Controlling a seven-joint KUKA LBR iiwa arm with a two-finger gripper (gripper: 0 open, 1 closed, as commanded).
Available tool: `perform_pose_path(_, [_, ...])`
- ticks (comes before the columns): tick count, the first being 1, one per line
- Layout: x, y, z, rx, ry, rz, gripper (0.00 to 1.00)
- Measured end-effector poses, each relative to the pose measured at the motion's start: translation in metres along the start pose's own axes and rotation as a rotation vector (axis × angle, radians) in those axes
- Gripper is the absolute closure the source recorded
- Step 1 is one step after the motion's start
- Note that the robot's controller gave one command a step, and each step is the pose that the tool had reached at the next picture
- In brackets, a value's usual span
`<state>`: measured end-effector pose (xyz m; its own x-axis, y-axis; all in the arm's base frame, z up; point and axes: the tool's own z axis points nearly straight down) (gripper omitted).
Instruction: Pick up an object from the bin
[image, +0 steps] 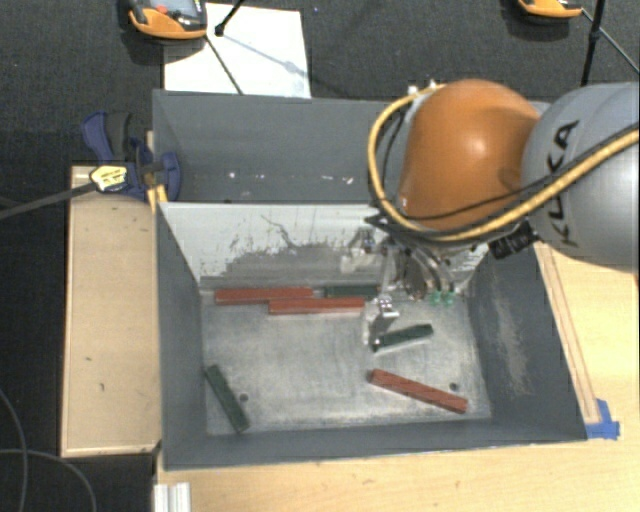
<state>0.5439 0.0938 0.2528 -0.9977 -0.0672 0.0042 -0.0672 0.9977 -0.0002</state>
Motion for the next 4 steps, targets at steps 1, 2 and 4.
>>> perform_pose_path(1, [-0.012,-0.012,0.022,-0.001,-0.02,-0.057,0.0])
perform_pose_path(2, [-0.013,-0.016,0.04,-0.001,-0.016,-0.073,0.0])
perform_pose_path(4, [0.003,-0.058,0.123,0.001,-0.014,-0.164,0.0])
